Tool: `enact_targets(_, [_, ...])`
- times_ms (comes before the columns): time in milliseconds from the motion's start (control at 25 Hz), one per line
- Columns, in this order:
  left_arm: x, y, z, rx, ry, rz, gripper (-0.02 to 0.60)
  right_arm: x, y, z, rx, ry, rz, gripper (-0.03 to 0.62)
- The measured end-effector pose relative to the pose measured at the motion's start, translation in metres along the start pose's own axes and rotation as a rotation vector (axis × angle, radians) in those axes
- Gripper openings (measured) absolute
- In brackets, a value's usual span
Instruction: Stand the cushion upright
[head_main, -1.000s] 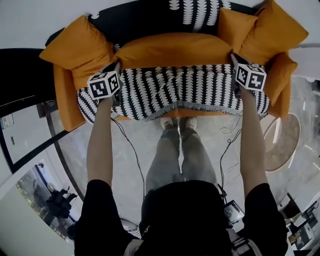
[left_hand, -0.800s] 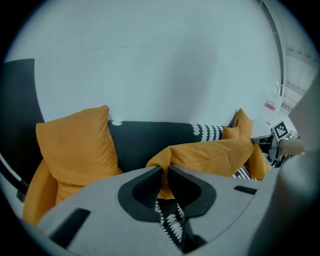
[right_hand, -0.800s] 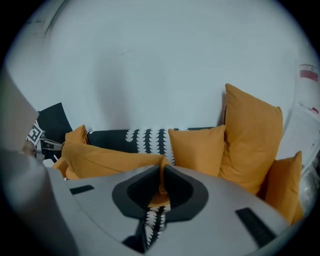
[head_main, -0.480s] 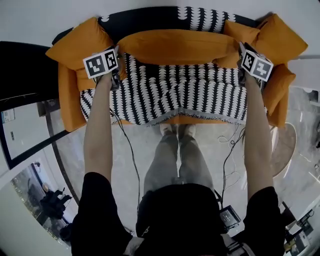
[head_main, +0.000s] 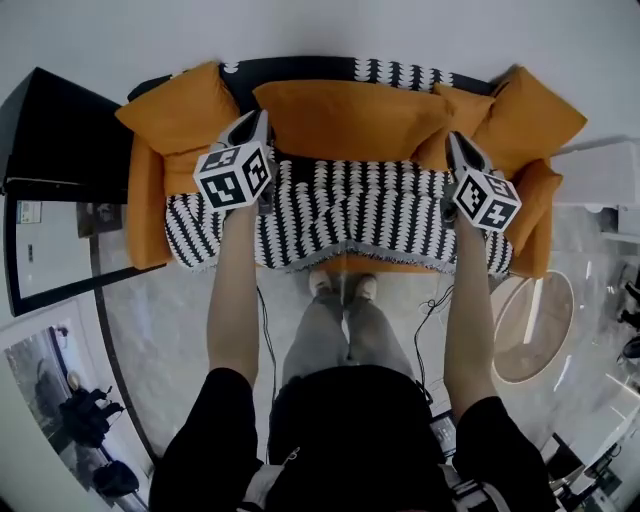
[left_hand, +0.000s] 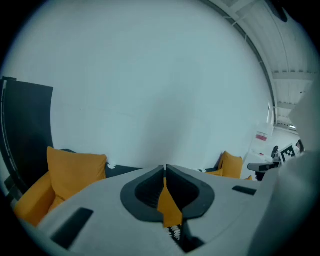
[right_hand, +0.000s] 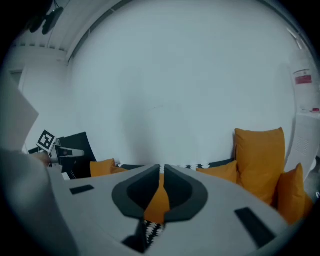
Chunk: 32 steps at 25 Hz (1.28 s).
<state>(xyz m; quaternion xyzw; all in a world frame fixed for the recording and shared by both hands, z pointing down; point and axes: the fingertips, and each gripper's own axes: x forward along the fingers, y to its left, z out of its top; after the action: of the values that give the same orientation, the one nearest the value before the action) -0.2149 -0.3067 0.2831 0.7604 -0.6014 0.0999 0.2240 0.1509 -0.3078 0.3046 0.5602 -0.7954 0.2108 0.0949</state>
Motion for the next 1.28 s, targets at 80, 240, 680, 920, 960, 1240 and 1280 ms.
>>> enact_targets(80, [-0.019,-0.027,0.006,-0.004,-0.036,-0.035,0.017,-0.02,0.019,0.013,0.018,-0.048,0.032,0.026])
enact_targets(240, [-0.054,-0.065,0.016,-0.025,-0.08,-0.095,0.009,-0.059,0.052,0.037,-0.021,-0.12,0.076,0.021])
enact_targets(680, [-0.158,-0.16,0.05,0.074,-0.245,-0.08,0.009,-0.173,0.104,0.072,-0.12,-0.262,0.106,0.017])
enact_targets(920, [-0.203,-0.197,0.059,0.145,-0.316,-0.075,0.009,-0.215,0.133,0.094,-0.205,-0.36,0.122,0.017])
enact_targets(960, [-0.208,-0.201,0.061,0.149,-0.332,-0.078,0.009,-0.218,0.137,0.096,-0.209,-0.368,0.127,0.017])
enact_targets(1240, [-0.229,-0.225,0.068,0.18,-0.384,-0.087,0.009,-0.234,0.149,0.095,-0.219,-0.384,0.151,0.015])
enact_targets(1280, [-0.23,-0.225,0.069,0.183,-0.388,-0.083,0.009,-0.235,0.151,0.096,-0.221,-0.388,0.153,0.015])
